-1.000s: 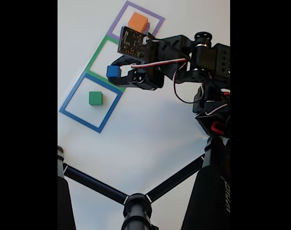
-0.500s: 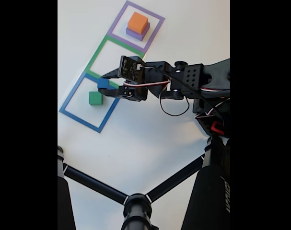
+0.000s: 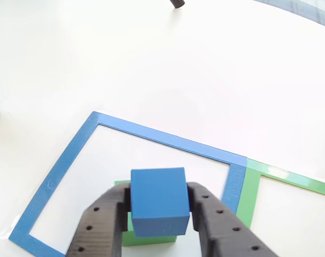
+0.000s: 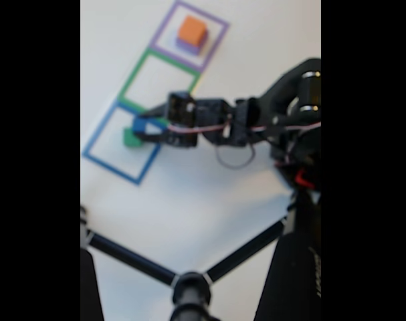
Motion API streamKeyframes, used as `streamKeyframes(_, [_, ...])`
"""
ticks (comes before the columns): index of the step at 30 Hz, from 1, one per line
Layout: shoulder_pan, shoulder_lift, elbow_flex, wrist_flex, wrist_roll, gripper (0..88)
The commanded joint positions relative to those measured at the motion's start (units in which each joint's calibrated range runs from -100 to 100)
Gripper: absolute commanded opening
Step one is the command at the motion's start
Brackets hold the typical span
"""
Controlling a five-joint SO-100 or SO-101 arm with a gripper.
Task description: Tower of hanoi
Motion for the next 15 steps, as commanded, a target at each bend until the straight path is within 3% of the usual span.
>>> streamKeyframes(1, [-1.0,1.9,-3.4,-2.4,0.4,1.6])
streamKeyframes(15, [-1.5,11.5,-9.5,-6.2,0.4,1.6])
